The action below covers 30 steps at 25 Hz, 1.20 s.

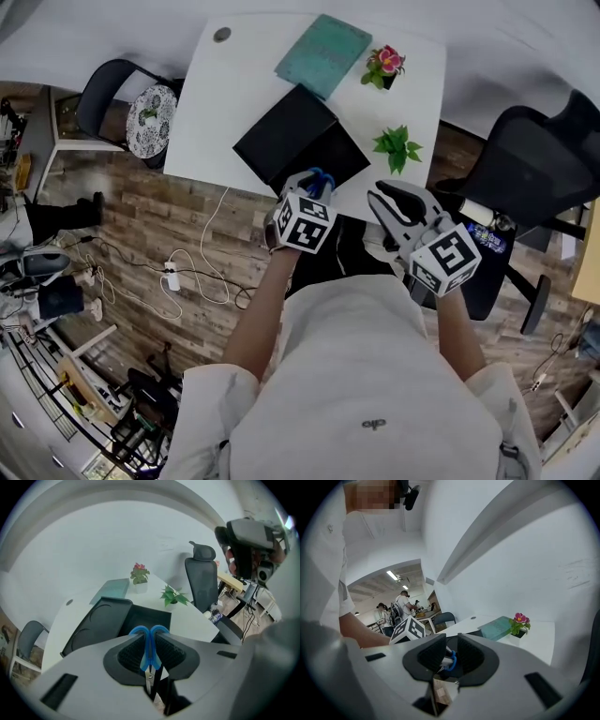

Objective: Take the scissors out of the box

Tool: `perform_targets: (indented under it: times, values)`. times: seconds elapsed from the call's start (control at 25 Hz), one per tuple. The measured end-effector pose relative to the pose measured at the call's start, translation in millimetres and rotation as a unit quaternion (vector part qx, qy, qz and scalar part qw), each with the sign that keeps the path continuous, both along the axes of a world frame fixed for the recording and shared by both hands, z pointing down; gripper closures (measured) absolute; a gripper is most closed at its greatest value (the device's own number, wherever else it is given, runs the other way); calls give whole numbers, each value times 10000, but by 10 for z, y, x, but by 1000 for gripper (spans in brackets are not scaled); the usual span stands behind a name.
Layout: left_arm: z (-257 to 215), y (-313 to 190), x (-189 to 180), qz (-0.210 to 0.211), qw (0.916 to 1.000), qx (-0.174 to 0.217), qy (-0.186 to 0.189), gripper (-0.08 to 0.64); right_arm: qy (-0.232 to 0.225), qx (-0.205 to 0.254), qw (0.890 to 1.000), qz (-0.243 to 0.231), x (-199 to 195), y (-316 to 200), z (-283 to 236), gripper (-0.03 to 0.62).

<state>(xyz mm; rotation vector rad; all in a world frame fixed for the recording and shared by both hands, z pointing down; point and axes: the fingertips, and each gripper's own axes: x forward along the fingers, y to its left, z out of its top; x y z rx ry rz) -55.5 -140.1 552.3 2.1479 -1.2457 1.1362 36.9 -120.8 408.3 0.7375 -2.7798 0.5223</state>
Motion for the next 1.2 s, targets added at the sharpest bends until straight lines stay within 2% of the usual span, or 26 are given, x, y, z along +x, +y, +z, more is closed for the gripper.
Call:
perform_targets:
  times: [0.24, 0.36, 0.6, 0.88, 1.2]
  values:
    - [-419, -34, -104, -337, 9975, 493, 385, 472, 9, 146, 9997, -214, -43, 13, -78, 512]
    - [-632, -41, -153, -411, 9945, 779, 573, 472, -5, 211, 9995, -241, -115, 10, -145, 512]
    - [-963, 8, -223, -555, 9865, 1107, 1068, 472, -2, 388, 9987, -322, -255, 1, -260, 515]
    - [-1335, 189, -322, -385, 9775, 1455, 1477, 472, 99, 459, 9987, -179, -433, 129, -325, 518]
    - [-1671, 518, -569, -117, 9686, 1670, 1837, 472, 136, 463, 9985, 268, -599, 495, -440, 534]
